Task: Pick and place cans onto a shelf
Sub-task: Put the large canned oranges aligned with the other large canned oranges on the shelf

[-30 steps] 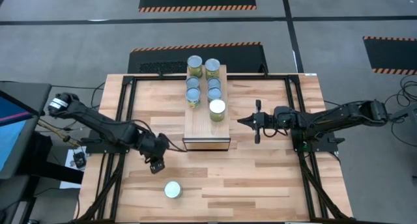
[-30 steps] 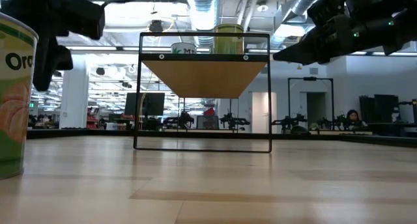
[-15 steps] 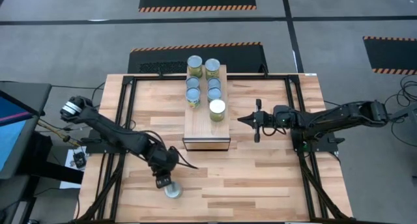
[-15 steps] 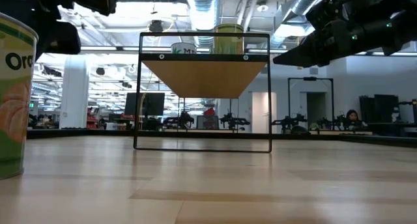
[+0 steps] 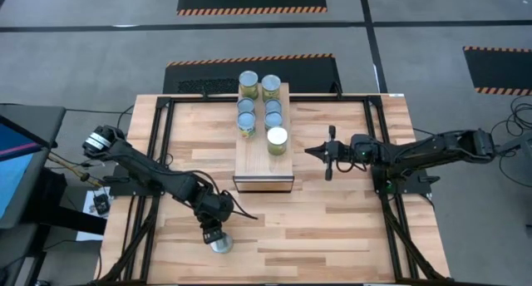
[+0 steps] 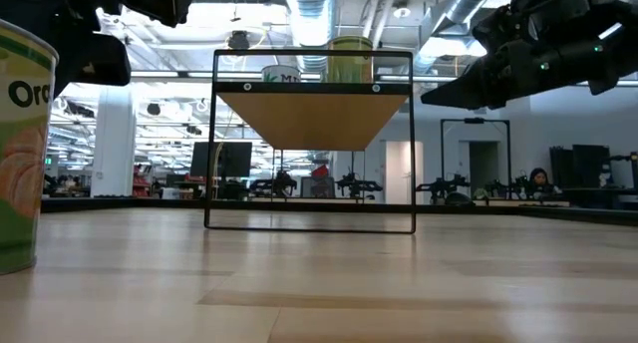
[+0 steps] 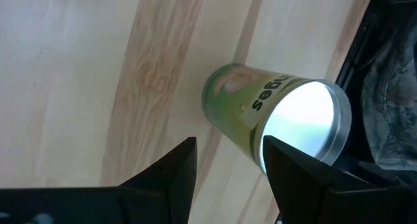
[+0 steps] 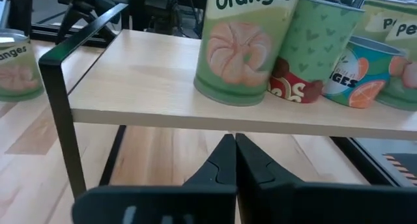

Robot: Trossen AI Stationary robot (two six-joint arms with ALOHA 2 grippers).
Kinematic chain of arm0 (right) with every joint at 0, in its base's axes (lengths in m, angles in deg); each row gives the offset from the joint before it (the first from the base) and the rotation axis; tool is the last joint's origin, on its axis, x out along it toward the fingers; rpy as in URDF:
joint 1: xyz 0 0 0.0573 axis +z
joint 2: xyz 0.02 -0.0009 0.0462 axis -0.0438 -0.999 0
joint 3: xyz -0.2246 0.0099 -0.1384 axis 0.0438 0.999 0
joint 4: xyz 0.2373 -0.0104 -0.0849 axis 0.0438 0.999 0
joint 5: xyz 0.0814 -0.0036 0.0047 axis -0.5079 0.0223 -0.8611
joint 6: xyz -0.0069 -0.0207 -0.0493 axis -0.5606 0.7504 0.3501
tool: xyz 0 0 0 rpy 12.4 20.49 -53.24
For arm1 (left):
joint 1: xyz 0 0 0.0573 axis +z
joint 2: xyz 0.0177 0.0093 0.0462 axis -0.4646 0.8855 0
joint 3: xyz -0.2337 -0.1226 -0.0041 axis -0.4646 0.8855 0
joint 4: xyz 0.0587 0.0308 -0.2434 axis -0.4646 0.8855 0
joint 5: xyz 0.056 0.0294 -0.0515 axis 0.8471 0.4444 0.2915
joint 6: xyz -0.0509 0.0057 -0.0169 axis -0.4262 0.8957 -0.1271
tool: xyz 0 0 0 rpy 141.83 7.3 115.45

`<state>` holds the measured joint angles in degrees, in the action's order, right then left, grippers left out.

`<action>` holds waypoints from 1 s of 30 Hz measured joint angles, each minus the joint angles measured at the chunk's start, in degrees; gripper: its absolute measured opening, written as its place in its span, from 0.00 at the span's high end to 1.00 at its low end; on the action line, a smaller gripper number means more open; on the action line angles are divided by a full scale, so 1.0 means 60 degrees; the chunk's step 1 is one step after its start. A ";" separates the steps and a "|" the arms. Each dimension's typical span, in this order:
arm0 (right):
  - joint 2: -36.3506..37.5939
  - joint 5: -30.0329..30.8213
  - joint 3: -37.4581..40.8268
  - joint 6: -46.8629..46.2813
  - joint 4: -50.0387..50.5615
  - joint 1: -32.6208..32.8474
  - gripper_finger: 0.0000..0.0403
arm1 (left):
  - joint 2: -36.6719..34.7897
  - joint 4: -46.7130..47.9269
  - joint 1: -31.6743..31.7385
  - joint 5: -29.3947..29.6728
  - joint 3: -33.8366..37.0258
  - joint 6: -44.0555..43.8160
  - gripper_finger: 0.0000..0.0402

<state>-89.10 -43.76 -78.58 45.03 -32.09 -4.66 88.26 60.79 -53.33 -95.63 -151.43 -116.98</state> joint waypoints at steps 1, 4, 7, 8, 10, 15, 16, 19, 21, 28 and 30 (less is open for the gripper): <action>0.0000 0.0000 0.0000 0.0000 -0.0011 -0.0026 0.98 | 0.0000 0.0038 -0.0003 0.0007 0.0000 0.0002 0.59; 0.0000 0.0000 0.0000 -0.0001 -0.0009 -0.0026 0.98 | 0.0000 0.0034 -0.0007 0.0006 0.0000 0.0002 0.60; 0.0000 0.0000 -0.0001 0.0000 -0.0008 -0.0023 0.97 | 0.0000 0.0034 -0.0007 0.0015 0.0000 0.0065 0.63; 0.0000 -0.0001 -0.0001 -0.0004 -0.0008 -0.0023 0.98 | 0.0000 0.0034 -0.0007 0.0033 0.0000 0.0069 0.64; 0.0000 0.0000 0.0000 -0.0004 -0.0008 -0.0026 0.98 | 0.0000 -0.0035 -0.0007 0.0036 0.0044 0.0069 0.67; 0.0000 0.0000 0.0002 -0.0004 -0.0008 -0.0023 0.97 | 0.0000 -0.0766 -0.0007 -0.0111 0.0386 -0.0061 0.74; 0.0000 0.0000 0.0002 -0.0004 -0.0006 -0.0023 0.97 | 0.0014 -0.0731 -0.0007 -0.0102 0.0406 -0.0084 0.74; 0.0000 0.0000 0.0002 -0.0004 -0.0004 -0.0023 0.98 | 0.0004 -0.0729 -0.0007 -0.0079 0.0390 -0.0087 0.75; 0.0000 0.0000 0.0002 -0.0004 -0.0004 -0.0023 0.98 | 0.0004 -0.0586 -0.0007 -0.0136 0.0390 -0.0095 0.74; 0.0000 0.0000 0.0002 -0.0009 -0.0021 -0.0023 0.98 | 0.0004 0.0074 0.0000 -0.0138 -0.0185 -0.0029 0.69; 0.0000 0.0000 0.0002 -0.0007 -0.0054 -0.0023 0.98 | 0.0004 0.0106 0.0000 -0.0097 -0.0373 -0.0033 0.67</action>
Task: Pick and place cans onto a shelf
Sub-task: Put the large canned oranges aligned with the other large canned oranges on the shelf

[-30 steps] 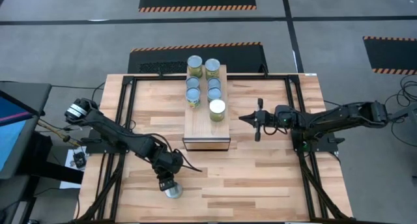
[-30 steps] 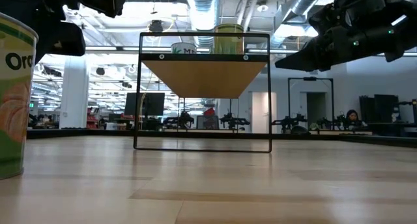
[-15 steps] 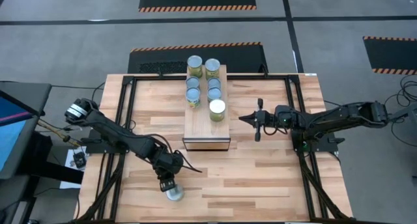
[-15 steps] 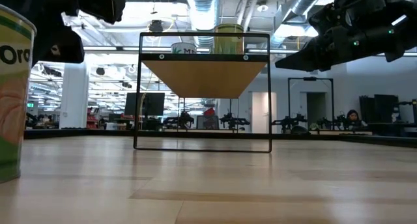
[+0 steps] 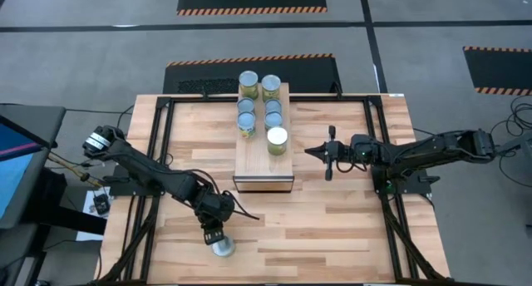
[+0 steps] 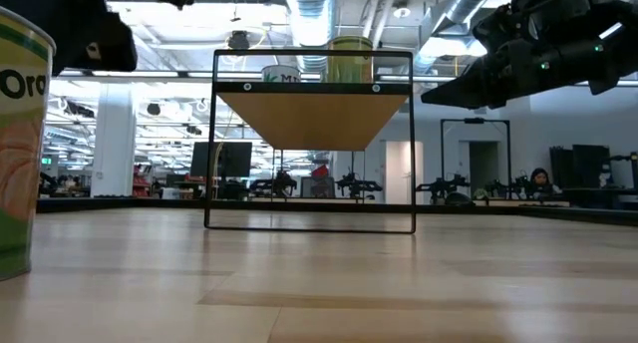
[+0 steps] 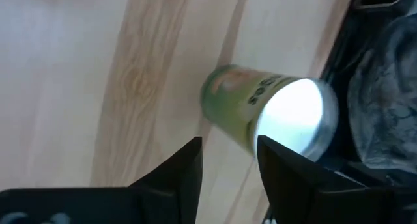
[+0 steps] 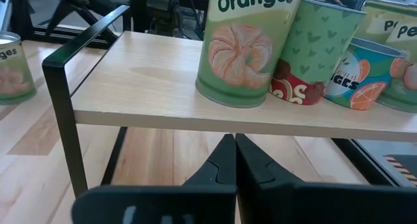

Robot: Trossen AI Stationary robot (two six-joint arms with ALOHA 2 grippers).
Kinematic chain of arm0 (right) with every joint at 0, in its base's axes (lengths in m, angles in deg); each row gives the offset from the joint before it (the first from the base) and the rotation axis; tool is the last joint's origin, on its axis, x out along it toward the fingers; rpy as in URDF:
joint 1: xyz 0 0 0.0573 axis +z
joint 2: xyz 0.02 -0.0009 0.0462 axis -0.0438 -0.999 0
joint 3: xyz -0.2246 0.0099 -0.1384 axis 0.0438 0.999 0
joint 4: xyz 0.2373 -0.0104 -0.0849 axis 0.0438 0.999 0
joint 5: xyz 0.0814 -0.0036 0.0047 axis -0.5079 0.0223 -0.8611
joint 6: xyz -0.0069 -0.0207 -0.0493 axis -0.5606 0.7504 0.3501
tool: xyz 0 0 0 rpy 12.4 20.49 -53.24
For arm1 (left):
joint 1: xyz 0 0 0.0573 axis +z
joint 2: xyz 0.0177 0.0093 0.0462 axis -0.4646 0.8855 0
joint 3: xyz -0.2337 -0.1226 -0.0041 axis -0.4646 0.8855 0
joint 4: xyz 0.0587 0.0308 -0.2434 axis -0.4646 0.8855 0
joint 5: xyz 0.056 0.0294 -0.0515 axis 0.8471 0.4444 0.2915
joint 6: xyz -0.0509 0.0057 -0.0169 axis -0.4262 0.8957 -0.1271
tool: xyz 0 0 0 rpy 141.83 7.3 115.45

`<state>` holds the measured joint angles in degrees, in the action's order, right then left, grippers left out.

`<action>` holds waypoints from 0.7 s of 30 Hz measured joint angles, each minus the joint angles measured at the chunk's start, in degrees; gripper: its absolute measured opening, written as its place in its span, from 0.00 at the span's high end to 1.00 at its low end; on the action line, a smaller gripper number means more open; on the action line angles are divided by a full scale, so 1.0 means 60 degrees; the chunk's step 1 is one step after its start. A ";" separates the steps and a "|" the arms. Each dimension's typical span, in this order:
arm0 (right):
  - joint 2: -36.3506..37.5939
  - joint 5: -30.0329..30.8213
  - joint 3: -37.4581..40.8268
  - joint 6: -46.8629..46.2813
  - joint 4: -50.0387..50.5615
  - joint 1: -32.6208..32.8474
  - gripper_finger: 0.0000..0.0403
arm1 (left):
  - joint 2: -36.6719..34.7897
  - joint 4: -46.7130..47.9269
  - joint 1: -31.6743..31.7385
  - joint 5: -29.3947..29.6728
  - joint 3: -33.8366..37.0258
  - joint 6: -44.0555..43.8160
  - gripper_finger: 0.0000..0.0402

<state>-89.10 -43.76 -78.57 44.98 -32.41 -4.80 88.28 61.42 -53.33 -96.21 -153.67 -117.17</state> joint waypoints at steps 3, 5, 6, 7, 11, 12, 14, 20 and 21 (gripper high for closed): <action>0.0000 0.0000 0.0000 -0.0003 -0.0003 0.0000 0.98 | -0.0004 -0.0220 -0.0005 -0.0138 -0.0040 -0.0092 0.65; 0.0000 0.0000 0.0000 -0.0003 -0.0002 0.0000 0.97 | 0.0100 -0.0456 -0.0046 -0.0362 0.0110 -0.0260 0.65; 0.0000 0.0002 0.0000 0.0000 -0.0001 0.0000 0.97 | 0.0173 -0.0515 -0.0081 -0.0477 0.0133 -0.0301 0.65; 0.0000 0.0000 0.0000 0.0000 0.0003 0.0002 0.97 | 0.0220 -0.0520 -0.0122 -0.0497 0.0146 -0.0307 0.65; -0.0003 0.0004 0.0011 -0.0004 0.0091 0.0004 0.97 | 0.0447 -0.1019 -0.0165 -0.0456 0.0115 -0.0331 0.65; 0.0000 0.0004 0.0011 -0.0004 0.0058 0.0004 0.97 | 0.0486 -0.0993 -0.0186 -0.0445 0.0115 -0.0332 0.65; 0.0000 0.0004 0.0007 -0.0004 0.0075 0.0004 0.98 | 0.0647 -0.0919 -0.0228 -0.0404 0.0111 -0.0336 0.65; -0.0002 0.0004 0.0007 0.0000 0.0006 0.0004 0.98 | 0.0758 -0.0884 -0.0302 -0.0231 0.0108 -0.0335 0.65; -0.0003 0.0004 0.0007 -0.0003 0.0006 0.0004 0.98 | 0.0758 -0.0891 -0.0302 -0.0209 0.0107 -0.0339 0.65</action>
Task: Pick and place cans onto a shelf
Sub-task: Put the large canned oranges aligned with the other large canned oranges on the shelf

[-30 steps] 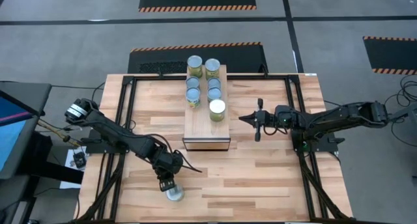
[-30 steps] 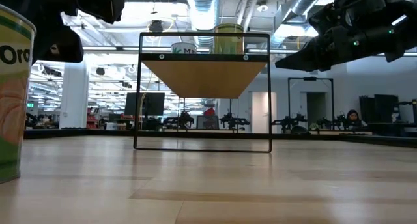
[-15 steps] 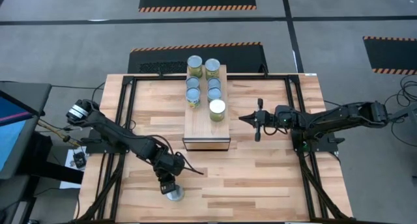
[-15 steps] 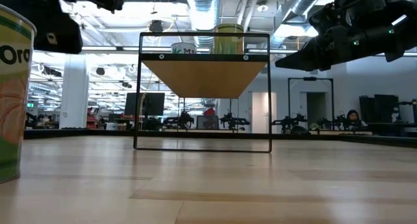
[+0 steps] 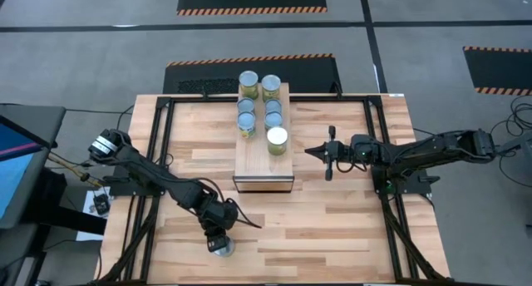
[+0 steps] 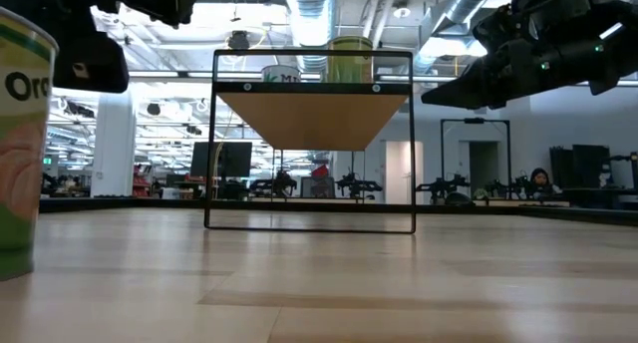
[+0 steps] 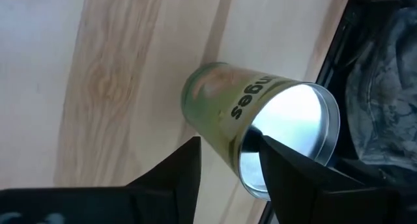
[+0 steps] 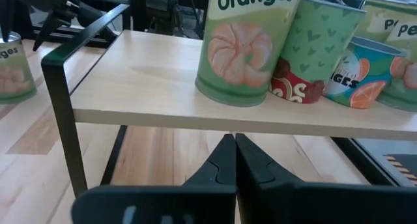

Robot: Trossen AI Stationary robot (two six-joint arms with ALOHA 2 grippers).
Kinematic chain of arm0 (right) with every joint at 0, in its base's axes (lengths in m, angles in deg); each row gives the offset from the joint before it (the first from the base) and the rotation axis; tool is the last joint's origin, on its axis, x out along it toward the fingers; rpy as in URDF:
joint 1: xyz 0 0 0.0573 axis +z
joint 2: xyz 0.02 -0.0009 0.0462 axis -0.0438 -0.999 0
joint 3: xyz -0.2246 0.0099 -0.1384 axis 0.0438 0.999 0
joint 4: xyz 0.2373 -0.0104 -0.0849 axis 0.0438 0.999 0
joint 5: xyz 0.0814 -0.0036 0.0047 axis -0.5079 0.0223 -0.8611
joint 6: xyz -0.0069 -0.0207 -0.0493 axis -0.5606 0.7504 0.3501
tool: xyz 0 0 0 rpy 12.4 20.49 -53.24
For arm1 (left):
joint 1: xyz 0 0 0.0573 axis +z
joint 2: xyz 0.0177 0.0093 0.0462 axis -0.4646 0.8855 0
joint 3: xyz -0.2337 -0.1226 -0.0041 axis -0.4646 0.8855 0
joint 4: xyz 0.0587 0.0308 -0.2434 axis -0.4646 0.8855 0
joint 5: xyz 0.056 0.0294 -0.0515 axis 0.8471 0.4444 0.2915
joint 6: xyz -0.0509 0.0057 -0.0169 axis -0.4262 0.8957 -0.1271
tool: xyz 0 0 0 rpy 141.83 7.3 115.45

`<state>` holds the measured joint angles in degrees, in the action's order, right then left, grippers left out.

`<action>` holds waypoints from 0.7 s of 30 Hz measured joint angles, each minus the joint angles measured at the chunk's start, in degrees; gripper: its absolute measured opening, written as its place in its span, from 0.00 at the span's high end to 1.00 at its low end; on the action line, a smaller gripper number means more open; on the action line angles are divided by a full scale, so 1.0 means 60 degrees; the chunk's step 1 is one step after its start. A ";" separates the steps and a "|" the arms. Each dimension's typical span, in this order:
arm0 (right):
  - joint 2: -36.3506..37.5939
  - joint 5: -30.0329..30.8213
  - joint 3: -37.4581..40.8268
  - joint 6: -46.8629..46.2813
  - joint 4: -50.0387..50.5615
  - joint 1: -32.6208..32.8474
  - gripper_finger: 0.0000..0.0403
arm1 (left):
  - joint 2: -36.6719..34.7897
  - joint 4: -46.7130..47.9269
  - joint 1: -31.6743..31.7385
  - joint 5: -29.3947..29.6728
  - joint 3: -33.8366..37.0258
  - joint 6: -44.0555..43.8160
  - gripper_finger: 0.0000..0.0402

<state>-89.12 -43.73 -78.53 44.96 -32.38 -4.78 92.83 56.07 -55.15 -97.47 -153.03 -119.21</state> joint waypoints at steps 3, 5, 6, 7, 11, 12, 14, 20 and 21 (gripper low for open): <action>0.0002 0.0000 0.0000 0.0003 -0.0027 0.0004 0.98 | -0.0002 -0.0013 -0.0017 0.0027 -0.0004 0.0073 0.68; 0.0002 0.0000 0.0000 0.0003 -0.0022 0.0004 0.98 | -0.0004 -0.0019 -0.0022 0.0029 -0.0008 0.0279 0.73; 0.0003 0.0000 0.0000 0.0003 -0.0022 0.0004 0.98 | -0.0008 -0.0021 -0.0025 0.0042 -0.0015 0.0416 0.76; 0.0003 0.0000 0.0000 0.0003 -0.0022 0.0004 0.98 | -0.0020 0.0001 -0.0022 0.0045 -0.0019 0.0566 0.80; 0.0003 0.0000 0.0000 0.0003 -0.0022 0.0004 0.98 | -0.0182 0.0437 0.0112 0.0048 -0.0020 0.1124 0.96; 0.0002 0.0000 0.0000 0.0003 -0.0023 0.0004 0.98 | -0.0259 0.0547 0.0157 0.0082 -0.0013 0.1230 0.98; 0.0000 0.0000 0.0000 0.0003 -0.0025 0.0004 0.98 | -0.0447 0.0666 0.0269 0.0074 0.0019 0.1432 0.98; 0.0002 0.0000 0.0000 0.0003 -0.0060 0.0004 0.98 | -0.1431 0.1083 0.0877 0.0069 -0.0220 0.1930 1.00; 0.0001 0.0000 0.0000 0.0003 -0.0062 0.0004 0.98 | -0.1624 0.1215 0.0979 0.0253 -0.0285 0.2004 1.00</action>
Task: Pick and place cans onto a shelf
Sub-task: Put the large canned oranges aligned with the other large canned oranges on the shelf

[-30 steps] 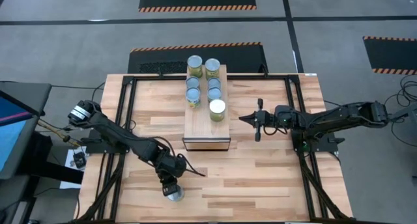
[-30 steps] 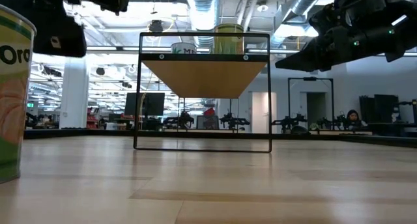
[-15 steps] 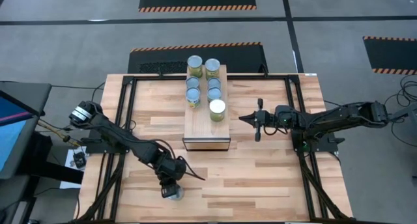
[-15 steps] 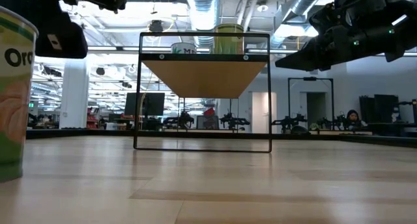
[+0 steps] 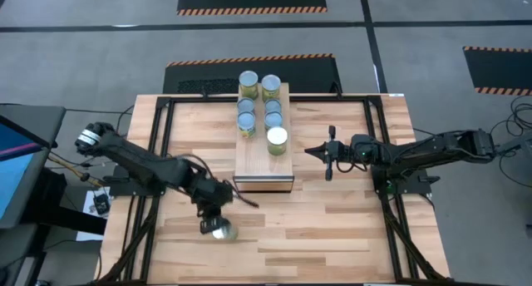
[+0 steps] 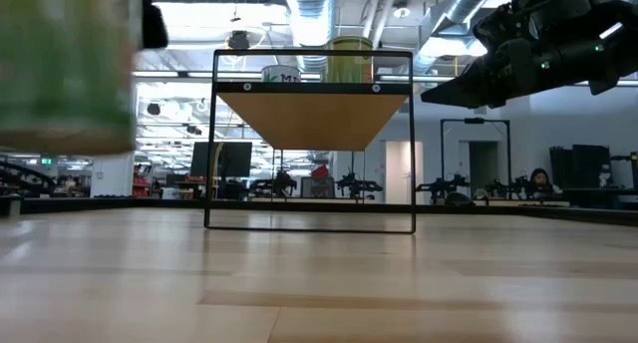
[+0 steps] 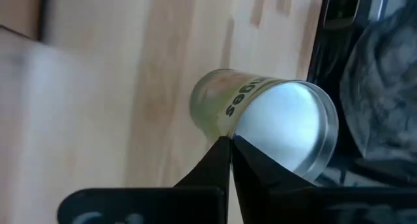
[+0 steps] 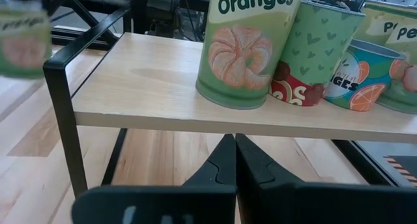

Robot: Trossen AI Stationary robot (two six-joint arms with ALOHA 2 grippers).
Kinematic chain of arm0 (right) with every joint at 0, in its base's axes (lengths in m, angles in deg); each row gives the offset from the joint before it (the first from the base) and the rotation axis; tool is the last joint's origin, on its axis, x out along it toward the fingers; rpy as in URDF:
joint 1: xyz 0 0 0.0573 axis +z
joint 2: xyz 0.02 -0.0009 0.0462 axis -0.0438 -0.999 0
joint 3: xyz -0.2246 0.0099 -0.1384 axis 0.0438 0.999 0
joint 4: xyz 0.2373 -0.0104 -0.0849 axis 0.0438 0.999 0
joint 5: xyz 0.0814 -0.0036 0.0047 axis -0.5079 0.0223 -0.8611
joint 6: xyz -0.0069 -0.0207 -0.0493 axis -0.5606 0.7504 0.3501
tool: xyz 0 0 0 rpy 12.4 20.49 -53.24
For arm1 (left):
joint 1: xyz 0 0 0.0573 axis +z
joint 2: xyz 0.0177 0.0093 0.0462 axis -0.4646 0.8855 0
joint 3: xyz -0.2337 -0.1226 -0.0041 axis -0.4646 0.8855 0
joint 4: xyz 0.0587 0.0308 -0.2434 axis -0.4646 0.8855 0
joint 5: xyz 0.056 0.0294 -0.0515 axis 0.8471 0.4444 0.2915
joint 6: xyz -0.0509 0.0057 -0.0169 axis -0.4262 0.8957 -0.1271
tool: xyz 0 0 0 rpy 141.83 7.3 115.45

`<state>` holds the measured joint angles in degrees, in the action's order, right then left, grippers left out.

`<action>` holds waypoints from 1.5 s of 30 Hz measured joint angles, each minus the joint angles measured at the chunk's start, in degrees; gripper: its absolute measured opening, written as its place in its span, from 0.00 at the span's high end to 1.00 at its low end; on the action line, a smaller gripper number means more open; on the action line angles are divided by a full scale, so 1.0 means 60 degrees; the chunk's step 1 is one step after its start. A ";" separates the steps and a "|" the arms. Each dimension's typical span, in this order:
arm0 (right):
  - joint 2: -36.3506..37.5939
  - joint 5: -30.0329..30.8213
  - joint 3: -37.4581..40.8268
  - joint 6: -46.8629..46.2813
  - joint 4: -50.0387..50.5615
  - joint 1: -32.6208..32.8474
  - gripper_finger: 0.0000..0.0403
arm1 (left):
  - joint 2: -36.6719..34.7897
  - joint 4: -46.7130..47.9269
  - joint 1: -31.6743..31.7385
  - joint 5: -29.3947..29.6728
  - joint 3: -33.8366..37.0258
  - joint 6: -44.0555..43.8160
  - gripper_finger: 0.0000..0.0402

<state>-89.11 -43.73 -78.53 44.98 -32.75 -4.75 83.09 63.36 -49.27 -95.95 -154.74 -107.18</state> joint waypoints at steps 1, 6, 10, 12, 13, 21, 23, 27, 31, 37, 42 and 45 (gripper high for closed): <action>0.0002 0.0000 0.0000 0.0000 0.0000 0.0000 0.98 | -0.0200 0.0133 0.0105 0.0146 -0.0081 0.0060 1.00; 0.0002 0.0000 0.0000 0.0000 -0.0025 0.0000 0.98 | -0.1028 0.1514 0.0745 0.0349 -0.0818 0.0130 1.00; 0.0002 0.0000 0.0000 -0.0057 -0.0074 0.0004 0.98 | -0.1420 0.2350 0.1521 0.0444 -0.2084 0.0286 1.00; 0.0002 0.0000 0.0000 -0.0062 -0.0080 0.0000 0.98 | -0.1419 0.2954 0.2013 0.0713 -0.2916 0.0312 1.00; -0.0001 0.0000 0.0000 -0.0062 -0.0088 0.0002 0.98 | -0.1395 0.3252 0.2293 0.0913 -0.3340 0.0336 1.00; -0.0001 0.0000 -0.0004 -0.0069 -0.0120 0.0002 0.98 | -0.0598 0.4777 0.4789 0.1873 -0.5700 0.0797 1.00; -0.0001 0.0000 -0.0004 -0.0069 -0.0120 0.0003 0.98 | -0.0285 0.4911 0.5363 0.1788 -0.5859 0.0803 1.00; 0.0000 0.0000 -0.0004 -0.0080 -0.0120 0.0004 0.98 | 0.0467 0.4930 0.6327 0.1035 -0.5871 0.1019 1.00; -0.0001 -0.0015 -0.0004 -0.0091 -0.0120 0.0007 0.98 | 0.1175 0.4940 0.6792 0.0395 -0.5871 0.1225 1.00; 0.0001 -0.0049 -0.0004 -0.0086 -0.0112 0.0011 0.98 | 0.1660 0.4938 0.6931 0.0135 -0.5871 0.1267 1.00; 0.0003 -0.0058 -0.0004 -0.0062 -0.0112 0.0011 0.98 | 0.1623 0.4888 0.6929 0.0648 -0.5871 0.0765 1.00; 0.0002 -0.0061 -0.0004 -0.0063 -0.0111 0.0010 0.98 | 0.1554 0.4875 0.6938 0.0846 -0.5871 0.0507 1.00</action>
<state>-89.10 -44.10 -78.55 44.61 -33.41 -4.69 92.41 92.61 -7.64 -90.87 -189.97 -104.14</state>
